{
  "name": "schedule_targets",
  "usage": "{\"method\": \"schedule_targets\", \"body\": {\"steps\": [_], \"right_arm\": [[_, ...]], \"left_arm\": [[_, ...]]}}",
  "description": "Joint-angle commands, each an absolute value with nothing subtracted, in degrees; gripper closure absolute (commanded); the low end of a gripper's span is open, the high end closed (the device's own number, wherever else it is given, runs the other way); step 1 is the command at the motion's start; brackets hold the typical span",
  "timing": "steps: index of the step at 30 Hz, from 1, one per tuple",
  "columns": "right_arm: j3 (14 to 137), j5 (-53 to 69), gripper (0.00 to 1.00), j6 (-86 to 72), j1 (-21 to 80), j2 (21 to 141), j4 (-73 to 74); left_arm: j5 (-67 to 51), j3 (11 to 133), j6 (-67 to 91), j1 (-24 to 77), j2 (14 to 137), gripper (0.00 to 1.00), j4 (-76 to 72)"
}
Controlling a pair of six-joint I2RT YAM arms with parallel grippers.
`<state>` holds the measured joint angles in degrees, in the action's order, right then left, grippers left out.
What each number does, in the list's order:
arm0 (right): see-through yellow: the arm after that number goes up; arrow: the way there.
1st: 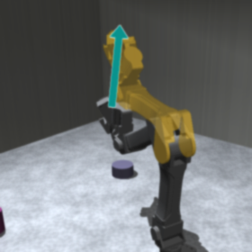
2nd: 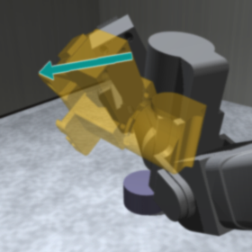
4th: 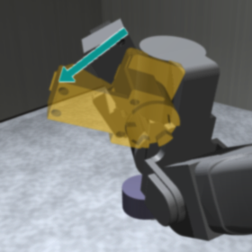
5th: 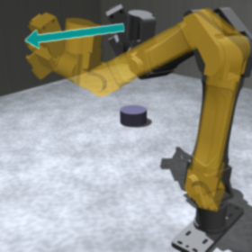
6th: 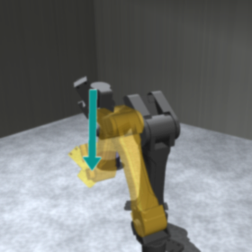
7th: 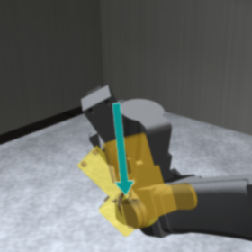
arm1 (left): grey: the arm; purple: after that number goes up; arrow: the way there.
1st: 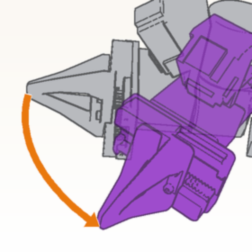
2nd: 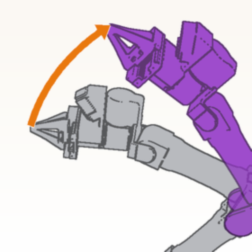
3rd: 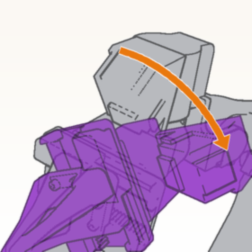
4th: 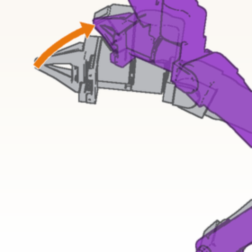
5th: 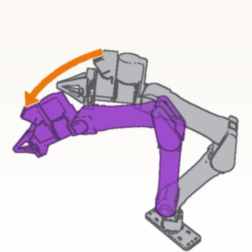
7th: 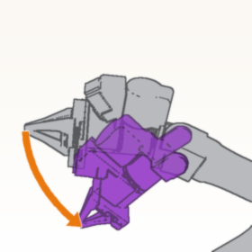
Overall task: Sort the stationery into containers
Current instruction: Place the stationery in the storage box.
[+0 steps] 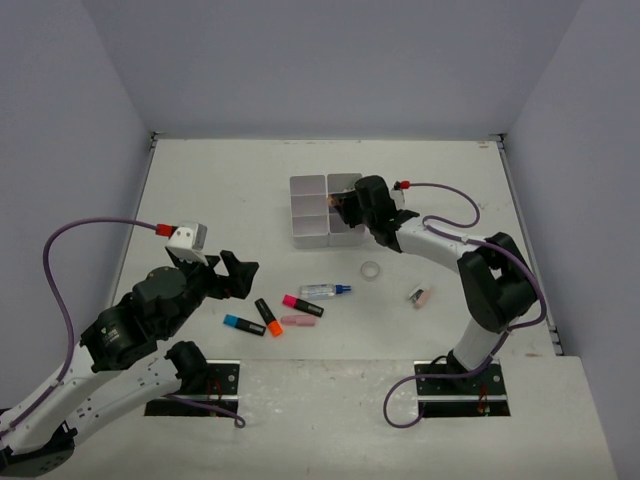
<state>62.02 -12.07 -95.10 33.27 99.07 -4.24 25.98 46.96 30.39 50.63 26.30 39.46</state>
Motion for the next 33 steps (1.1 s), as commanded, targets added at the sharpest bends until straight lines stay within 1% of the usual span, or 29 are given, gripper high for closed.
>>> {"method": "schedule_targets", "body": {"steps": [1,4,6,12,17,20,24,27,30,33], "right_arm": [[62.18,-13.27,0.71,-95.19,32.60,97.55,-3.62],[61.88,-13.19,0.67,-95.09,32.34,97.29,-3.14],[62.05,-13.27,0.61,-94.92,32.26,97.12,-2.38],[63.12,-13.33,0.55,-93.39,32.08,96.58,-0.87],[64.11,-13.07,0.54,-90.95,32.02,95.56,-0.25],[65.02,-13.18,0.54,-86.62,32.07,93.57,1.48],[66.58,-11.76,0.54,-72.52,32.08,88.19,4.42],[67.46,-9.28,0.54,-56.29,32.49,83.51,9.80],[66.28,-3.86,0.54,-41.28,32.75,79.72,15.98],[63.32,2.32,0.54,-32.63,33.01,76.12,20.17]], "left_arm": [[26.57,46.49,30.06,50.54,26.24,0.00,37.27],[26.54,46.49,30.06,50.62,26.01,0.00,37.18],[26.54,46.49,29.97,50.54,25.93,0.00,37.26],[26.74,46.49,30.15,50.54,25.81,0.00,37.35],[27.13,46.49,30.23,50.62,25.10,0.00,37.42],[27.42,46.49,30.32,50.54,25.14,0.00,37.52],[29.37,46.87,31.48,50.59,26.23,0.00,38.77],[33.22,47.57,33.91,50.54,27.57,0.00,41.08],[37.78,48.42,37.77,50.54,29.35,0.00,44.34],[40.40,49.32,40.56,50.54,31.92,0.00,46.36]]}}
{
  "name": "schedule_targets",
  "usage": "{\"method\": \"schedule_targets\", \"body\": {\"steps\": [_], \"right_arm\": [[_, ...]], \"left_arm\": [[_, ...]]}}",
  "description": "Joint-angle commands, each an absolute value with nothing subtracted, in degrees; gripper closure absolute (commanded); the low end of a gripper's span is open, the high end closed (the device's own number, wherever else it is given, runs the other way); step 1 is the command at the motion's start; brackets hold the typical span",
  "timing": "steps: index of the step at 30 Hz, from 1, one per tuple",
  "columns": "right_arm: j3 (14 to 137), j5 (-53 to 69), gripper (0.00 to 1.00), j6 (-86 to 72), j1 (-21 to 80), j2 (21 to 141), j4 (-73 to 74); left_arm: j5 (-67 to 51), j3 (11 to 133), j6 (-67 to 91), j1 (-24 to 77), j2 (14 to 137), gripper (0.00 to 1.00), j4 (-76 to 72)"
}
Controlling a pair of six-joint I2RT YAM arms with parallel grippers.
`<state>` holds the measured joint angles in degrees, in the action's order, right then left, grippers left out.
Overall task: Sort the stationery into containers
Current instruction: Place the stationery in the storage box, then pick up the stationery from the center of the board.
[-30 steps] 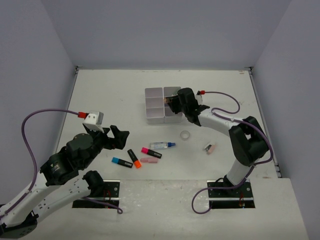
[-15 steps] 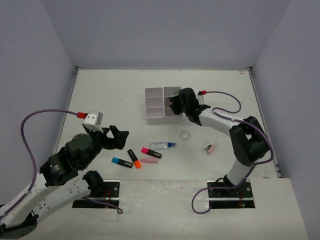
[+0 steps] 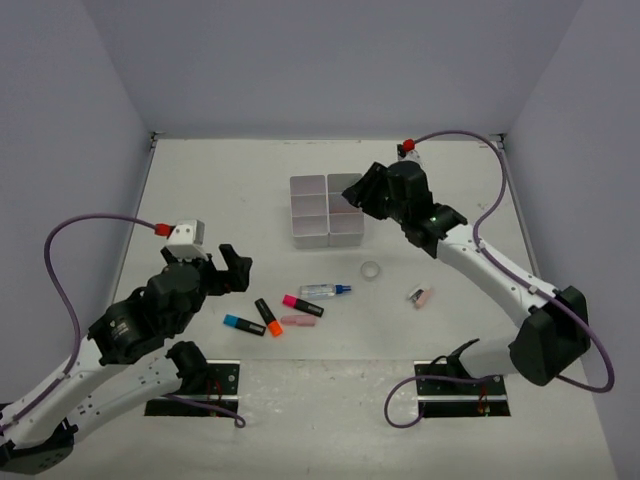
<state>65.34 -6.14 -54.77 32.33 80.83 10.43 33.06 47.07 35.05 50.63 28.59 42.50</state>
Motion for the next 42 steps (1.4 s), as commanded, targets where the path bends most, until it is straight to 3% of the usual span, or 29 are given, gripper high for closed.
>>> {"method": "schedule_targets", "body": {"steps": [1,4,8,12,19,26,32,42], "right_arm": [[61.46,3.13,0.54,-28.96,33.43,74.63,22.93],[58.05,1.87,0.55,-21.72,36.68,71.43,30.34],[56.33,-9.77,0.57,-19.93,40.91,70.92,38.96],[57.40,-10.49,0.60,-20.35,43.44,74.21,40.13],[55.56,-24.85,0.58,-38.58,42.46,74.79,39.04],[54.92,-12.28,0.58,-40.29,32.91,80.29,33.68],[60.54,-10.22,0.65,-41.13,31.99,92.67,31.67],[60.97,-8.42,0.75,-42.31,31.99,99.44,29.47]], "left_arm": [[41.70,49.69,41.58,50.54,33.05,0.00,47.55],[43.99,51.09,46.64,50.54,36.19,0.00,51.31],[41.05,50.23,51.05,50.62,39.49,0.00,50.31],[37.87,49.74,50.40,50.54,42.11,0.00,47.95],[35.51,51.41,47.12,50.62,44.20,0.00,47.19],[36.78,53.63,38.24,50.59,45.58,0.00,48.70],[35.65,51.79,36.75,50.54,43.07,0.00,47.52],[33.72,50.07,35.65,50.54,39.43,0.00,45.06]]}}
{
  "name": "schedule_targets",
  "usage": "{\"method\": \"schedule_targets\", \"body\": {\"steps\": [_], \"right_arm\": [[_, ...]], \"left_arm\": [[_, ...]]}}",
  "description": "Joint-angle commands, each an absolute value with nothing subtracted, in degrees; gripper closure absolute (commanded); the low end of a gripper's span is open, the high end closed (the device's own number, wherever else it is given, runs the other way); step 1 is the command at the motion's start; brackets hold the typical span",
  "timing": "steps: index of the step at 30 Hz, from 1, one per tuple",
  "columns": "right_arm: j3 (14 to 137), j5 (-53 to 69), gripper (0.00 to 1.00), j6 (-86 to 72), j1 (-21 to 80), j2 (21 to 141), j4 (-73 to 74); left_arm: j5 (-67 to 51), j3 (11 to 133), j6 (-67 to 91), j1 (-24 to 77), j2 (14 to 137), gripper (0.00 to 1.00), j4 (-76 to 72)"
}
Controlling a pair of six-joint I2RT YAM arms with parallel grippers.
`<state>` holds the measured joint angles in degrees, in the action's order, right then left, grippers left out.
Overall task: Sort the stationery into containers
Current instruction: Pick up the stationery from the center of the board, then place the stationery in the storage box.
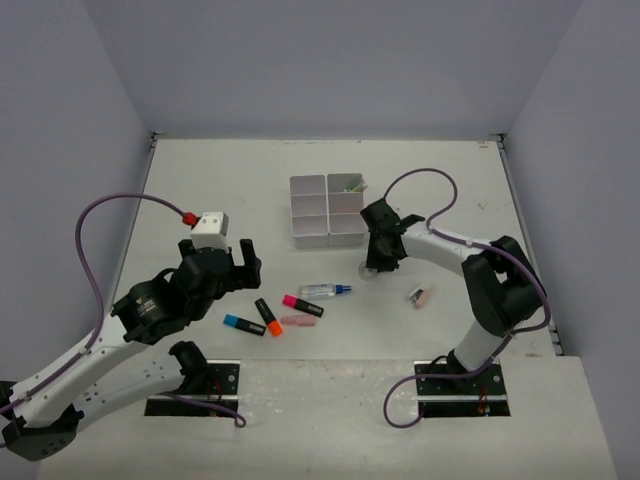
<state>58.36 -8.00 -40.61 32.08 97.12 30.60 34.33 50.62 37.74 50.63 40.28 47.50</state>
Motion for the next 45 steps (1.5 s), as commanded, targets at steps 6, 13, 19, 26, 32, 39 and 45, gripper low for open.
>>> {"method": "schedule_targets", "body": {"steps": [6,13,19,26,32,39,45], "right_arm": [[60.18,-9.99,0.99,-43.06,32.01,100.87,30.50],[53.31,-5.45,1.00,-48.21,31.87,86.12,20.31],[49.56,-3.41,1.00,-65.24,31.56,81.35,7.53],[54.60,-7.78,1.00,-77.34,31.73,88.15,2.78],[61.12,-8.93,1.00,-78.43,31.73,93.58,6.25],[60.93,-8.70,0.93,-78.75,31.73,95.70,5.64],[61.67,-8.67,0.83,-78.60,31.73,96.62,7.26]], "left_arm": [[33.27,49.82,35.40,50.56,38.37,0.00,44.63],[33.06,49.58,35.24,50.55,38.06,0.00,44.08],[32.79,49.32,35.50,50.54,37.57,0.00,44.03],[31.84,48.57,34.89,50.62,34.91,0.00,42.79],[31.09,48.23,34.55,50.57,32.54,0.00,42.28],[30.33,47.90,34.02,50.54,30.78,0.00,41.40],[29.89,47.90,33.78,50.60,30.70,0.00,41.22]]}}
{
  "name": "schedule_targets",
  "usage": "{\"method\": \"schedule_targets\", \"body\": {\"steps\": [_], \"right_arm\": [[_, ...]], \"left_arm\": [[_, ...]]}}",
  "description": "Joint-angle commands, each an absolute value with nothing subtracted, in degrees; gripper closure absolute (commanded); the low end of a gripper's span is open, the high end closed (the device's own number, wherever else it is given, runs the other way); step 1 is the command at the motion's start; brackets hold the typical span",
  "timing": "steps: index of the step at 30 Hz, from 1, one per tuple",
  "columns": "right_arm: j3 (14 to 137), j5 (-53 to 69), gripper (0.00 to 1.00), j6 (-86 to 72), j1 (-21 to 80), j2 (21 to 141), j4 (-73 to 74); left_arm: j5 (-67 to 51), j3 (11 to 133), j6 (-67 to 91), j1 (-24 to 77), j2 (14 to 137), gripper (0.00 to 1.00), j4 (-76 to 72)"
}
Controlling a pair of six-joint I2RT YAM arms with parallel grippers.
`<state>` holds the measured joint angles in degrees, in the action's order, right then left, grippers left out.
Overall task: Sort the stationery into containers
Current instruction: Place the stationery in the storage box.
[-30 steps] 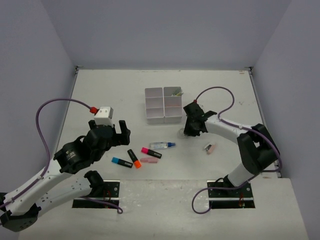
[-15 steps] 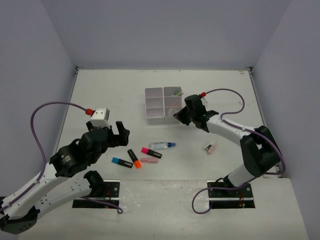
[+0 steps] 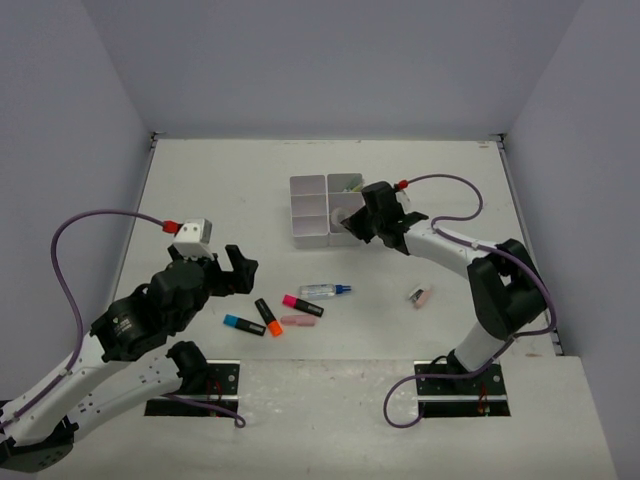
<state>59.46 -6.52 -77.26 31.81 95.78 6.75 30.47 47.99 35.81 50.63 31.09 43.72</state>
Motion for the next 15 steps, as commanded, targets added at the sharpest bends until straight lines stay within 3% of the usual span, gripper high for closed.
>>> {"method": "schedule_targets", "body": {"steps": [1,3,8,15], "right_arm": [[61.78,-8.85,0.78,-78.59,31.71,96.74,7.67],[61.74,-9.10,0.66,-78.64,31.62,96.94,8.08],[61.52,-9.44,0.58,-78.43,31.64,96.59,8.82],[61.38,-11.55,0.57,-76.66,31.58,92.05,11.47]], "left_arm": [[29.78,47.88,33.75,50.60,30.63,0.00,41.18],[29.68,47.81,33.73,50.54,30.48,0.00,41.05],[29.27,47.72,33.49,50.54,30.32,0.00,40.78],[29.03,47.72,33.37,50.56,30.41,0.00,40.76]]}}
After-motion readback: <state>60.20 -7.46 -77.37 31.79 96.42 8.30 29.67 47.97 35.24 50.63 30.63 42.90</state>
